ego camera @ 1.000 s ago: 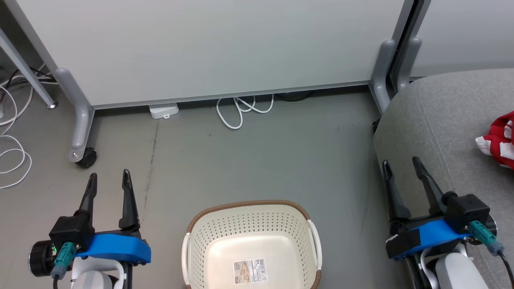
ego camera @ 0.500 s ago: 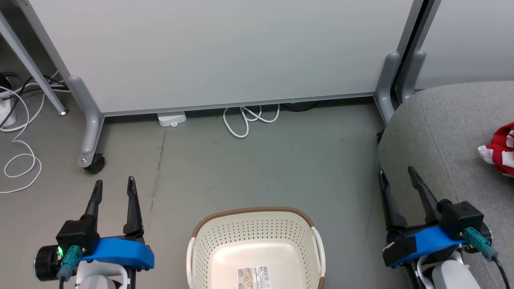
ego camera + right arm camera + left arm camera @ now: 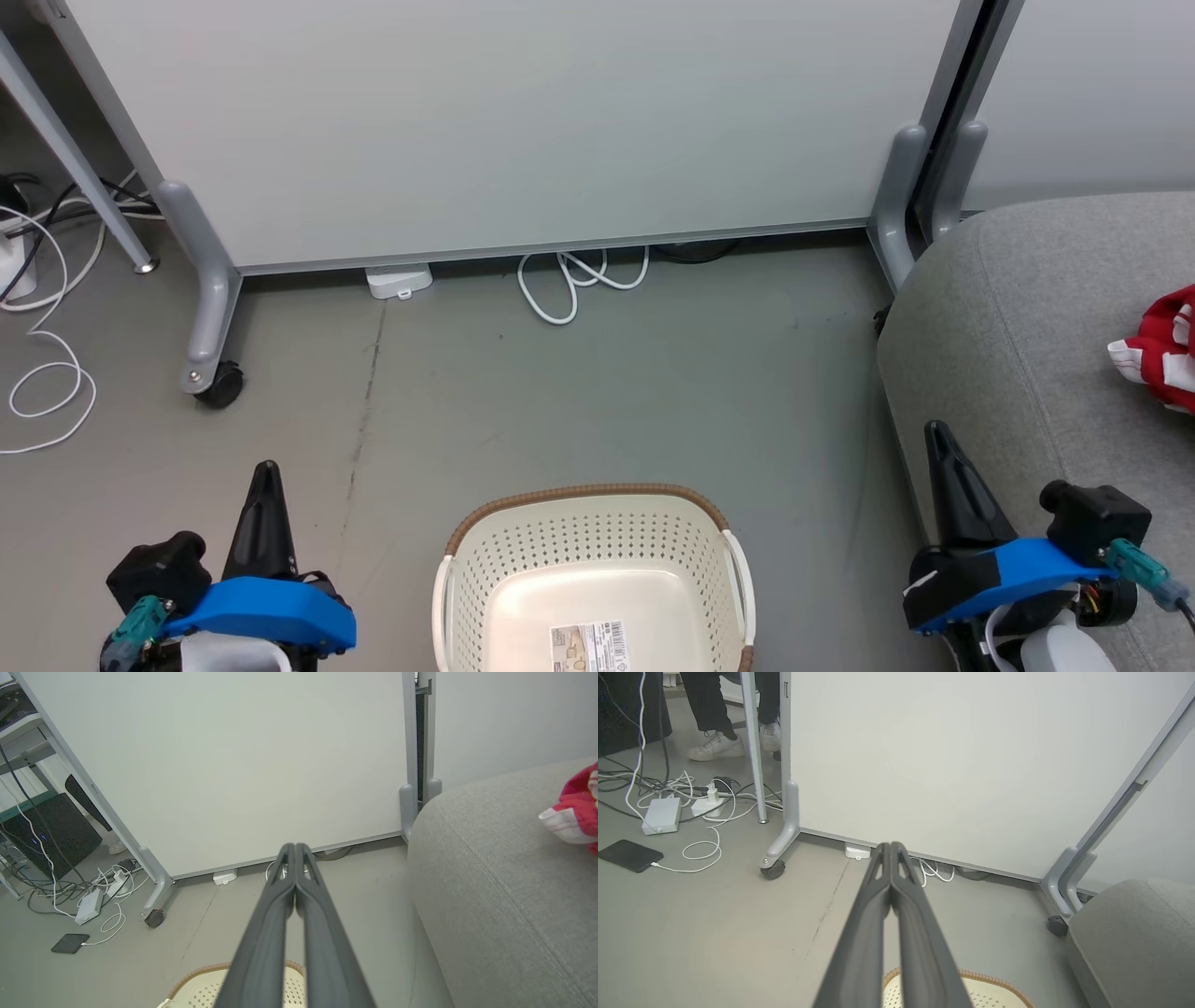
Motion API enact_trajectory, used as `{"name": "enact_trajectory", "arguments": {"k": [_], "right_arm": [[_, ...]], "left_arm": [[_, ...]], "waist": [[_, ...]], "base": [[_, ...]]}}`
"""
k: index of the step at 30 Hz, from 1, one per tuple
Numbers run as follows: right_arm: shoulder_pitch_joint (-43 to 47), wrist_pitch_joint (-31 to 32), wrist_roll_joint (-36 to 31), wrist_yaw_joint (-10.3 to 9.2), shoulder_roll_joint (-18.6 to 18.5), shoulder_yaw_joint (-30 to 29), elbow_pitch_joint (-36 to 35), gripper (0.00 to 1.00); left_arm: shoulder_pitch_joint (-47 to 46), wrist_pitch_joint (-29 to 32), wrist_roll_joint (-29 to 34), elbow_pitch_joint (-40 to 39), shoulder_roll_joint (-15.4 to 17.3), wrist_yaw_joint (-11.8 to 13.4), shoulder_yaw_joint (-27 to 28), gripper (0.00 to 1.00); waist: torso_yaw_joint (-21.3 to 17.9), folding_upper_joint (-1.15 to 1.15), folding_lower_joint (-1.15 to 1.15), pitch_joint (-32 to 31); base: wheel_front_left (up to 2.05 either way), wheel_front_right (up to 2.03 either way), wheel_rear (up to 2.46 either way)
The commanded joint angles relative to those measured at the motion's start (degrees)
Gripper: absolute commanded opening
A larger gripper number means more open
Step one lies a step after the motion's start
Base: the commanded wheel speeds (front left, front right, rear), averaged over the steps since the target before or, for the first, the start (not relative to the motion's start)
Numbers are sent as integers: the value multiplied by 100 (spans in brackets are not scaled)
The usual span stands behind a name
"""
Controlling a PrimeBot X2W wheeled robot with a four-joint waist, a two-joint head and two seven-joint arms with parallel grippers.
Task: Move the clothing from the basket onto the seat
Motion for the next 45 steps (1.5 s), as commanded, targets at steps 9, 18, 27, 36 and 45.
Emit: {"name": "enact_trajectory", "arguments": {"k": [9,18,27,36,45], "right_arm": [[-11,257,1148,0,1,-93,-192,0],[13,461,1988,0,4,-157,-247,0],[32,653,2748,0,6,-219,-292,0],[50,811,3357,0,8,-271,-327,0],[70,971,3991,0,10,-324,-364,0]], "left_arm": [[-113,230,-1169,-277,28,4,7,0],[-95,429,-2022,-409,30,36,16,0],[-85,614,-2794,-514,32,56,30,0],[-80,766,-3416,-594,34,68,43,0],[-77,928,-4060,-672,35,82,57,0]], "waist": [[-16,0,0,-22],[-30,0,0,-43],[-45,0,0,-63],[-57,0,0,-81],[-72,0,0,-102]], "base": [[0,0,0],[0,0,0],[0,0,0],[0,0,0],[0,0,0]]}}
